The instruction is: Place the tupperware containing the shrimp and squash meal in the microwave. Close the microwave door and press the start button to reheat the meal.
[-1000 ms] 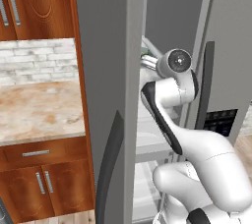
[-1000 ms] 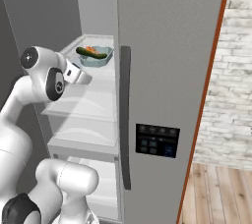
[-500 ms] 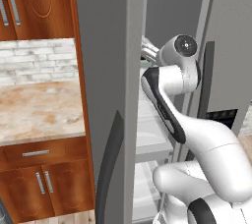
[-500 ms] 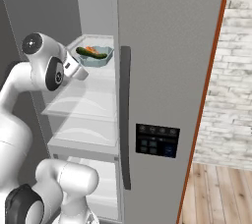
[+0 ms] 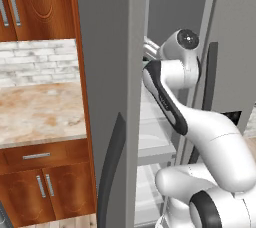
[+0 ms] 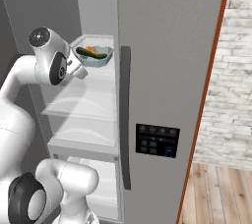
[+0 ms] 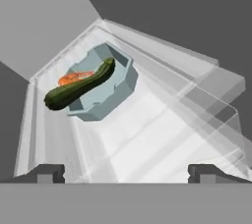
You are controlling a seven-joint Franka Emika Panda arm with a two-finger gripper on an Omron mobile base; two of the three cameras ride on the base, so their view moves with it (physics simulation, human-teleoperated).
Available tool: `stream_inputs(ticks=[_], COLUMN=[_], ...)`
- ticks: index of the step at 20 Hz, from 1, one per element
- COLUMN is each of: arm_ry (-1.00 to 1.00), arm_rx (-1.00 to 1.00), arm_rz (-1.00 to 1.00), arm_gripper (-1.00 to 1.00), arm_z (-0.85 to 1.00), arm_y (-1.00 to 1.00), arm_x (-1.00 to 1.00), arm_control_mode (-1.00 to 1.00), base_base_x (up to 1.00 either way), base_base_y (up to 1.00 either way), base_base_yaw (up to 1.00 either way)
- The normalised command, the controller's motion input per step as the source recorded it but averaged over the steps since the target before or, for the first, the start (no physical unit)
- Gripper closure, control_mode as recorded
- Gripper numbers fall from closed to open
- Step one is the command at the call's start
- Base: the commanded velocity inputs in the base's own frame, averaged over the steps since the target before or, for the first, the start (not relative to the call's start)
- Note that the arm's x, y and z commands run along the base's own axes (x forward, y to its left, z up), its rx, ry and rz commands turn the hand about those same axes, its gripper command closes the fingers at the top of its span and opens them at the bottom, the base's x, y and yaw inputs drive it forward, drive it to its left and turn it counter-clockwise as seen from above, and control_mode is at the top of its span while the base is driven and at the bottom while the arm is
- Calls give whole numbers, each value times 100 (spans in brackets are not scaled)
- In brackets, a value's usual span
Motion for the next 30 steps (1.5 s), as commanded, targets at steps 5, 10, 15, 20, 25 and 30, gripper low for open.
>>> stream_inputs(ticks=[5,10,15,20,25,30], arm_ry=[15,17,9,2,0,0], arm_rx=[2,0,0,0,0,0], arm_rz=[0,0,0,0,0,0], arm_gripper=[-100,-100,-100,-100,-100,-100], arm_z=[-24,-1,0,-8,-21,-30], arm_y=[0,0,0,0,0,0], arm_x=[48,37,34,35,34,32], arm_control_mode=[-100,-100,-100,-100,-100,-100], base_base_x=[0,0,0,0,0,0], base_base_y=[0,0,0,0,0,0], base_base_yaw=[0,0,0,0,0,0])
